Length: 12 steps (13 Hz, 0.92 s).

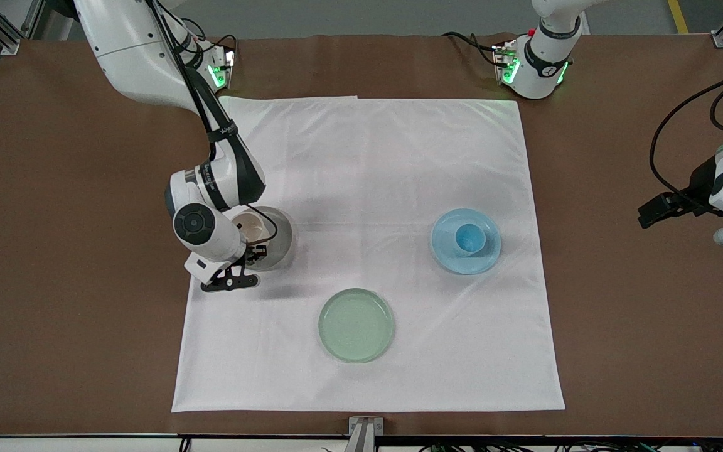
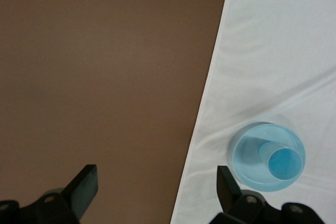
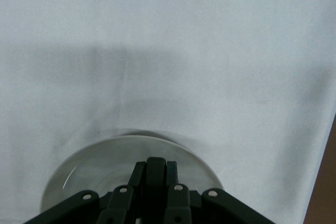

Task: Place blue cup in blue plate and white mug in gray plate
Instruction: 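Lower the white mug onto the gray plate while the left gripper withdraws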

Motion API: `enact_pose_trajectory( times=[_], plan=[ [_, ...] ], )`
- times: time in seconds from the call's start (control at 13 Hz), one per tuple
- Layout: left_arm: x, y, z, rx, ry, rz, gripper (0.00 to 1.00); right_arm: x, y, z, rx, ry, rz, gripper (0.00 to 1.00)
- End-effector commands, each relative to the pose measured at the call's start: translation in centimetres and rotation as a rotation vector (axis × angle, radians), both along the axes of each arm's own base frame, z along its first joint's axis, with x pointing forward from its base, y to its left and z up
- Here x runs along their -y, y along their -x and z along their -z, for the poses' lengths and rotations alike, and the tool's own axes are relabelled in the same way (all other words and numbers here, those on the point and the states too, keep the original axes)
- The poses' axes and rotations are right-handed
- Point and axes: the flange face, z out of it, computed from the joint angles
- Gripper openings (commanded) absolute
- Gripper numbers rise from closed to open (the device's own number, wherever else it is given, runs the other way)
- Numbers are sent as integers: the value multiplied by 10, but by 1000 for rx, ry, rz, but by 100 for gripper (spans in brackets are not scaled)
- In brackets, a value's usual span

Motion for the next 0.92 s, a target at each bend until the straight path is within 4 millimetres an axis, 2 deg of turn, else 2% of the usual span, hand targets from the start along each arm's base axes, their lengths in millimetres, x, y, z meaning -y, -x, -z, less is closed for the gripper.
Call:
enact_pose_trajectory(
  times=[0.0,0.23,0.46,0.69,0.77,0.85],
  plan=[
    [-2,3,-32,14,2,-6,100,-6,3,3,-12,-17,26,4],
    [-1,9,-54,2,1,-5,100,-8,3,8,-18,-22,30,4],
    [4,17,-56,-36,-6,5,100,-10,3,13,-15,-22,30,5],
    [15,38,-85,-8,-2,64,100,-19,8,14,-20,-20,13,10],
    [11,41,-86,-17,-4,88,100,-19,9,15,-23,-19,13,16],
    [5,52,-89,-58,10,103,100,-17,8,14,-25,-18,16,36]
  ],
)
